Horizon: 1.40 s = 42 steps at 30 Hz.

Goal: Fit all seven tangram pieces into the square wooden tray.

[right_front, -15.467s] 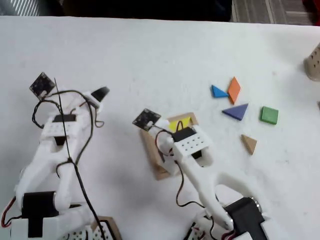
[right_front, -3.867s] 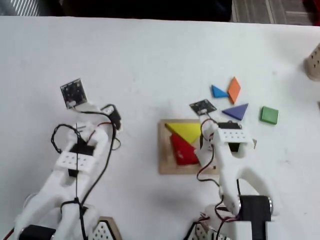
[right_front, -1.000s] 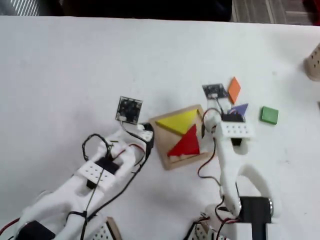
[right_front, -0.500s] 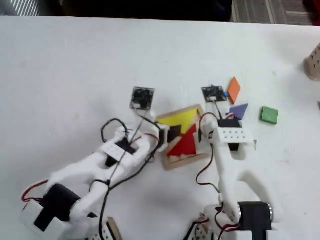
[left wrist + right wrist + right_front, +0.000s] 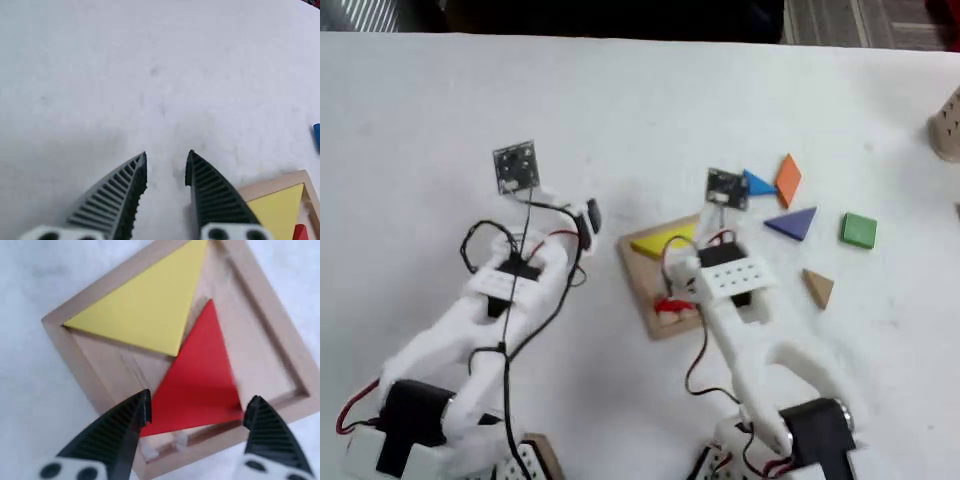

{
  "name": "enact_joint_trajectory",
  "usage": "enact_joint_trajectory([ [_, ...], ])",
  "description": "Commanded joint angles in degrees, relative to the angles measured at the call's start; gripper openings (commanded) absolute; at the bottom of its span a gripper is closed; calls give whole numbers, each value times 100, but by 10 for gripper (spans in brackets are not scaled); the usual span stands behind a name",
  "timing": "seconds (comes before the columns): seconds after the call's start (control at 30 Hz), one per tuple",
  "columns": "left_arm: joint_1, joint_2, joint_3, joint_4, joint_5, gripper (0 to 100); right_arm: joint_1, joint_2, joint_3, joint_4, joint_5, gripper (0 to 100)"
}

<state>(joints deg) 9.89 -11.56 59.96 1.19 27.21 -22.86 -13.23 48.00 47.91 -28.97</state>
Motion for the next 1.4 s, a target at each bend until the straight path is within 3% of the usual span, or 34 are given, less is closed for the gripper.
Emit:
enact_joint_trajectory([
  [0.0,-75,-268,-273,18,44,139,-48,453,-229,-365,-132,319],
  [0.3,-101,-277,-273,26,44,139,585,1077,-1020,655,1389,319],
  [0.53,-127,-286,-273,53,44,139,637,1051,-1020,655,1776,311],
  [0.8,-198,-286,-273,53,44,139,690,1051,-1037,769,2338,14],
  [1.37,-154,-286,-264,53,44,139,699,338,-1002,1270,2840,19],
])
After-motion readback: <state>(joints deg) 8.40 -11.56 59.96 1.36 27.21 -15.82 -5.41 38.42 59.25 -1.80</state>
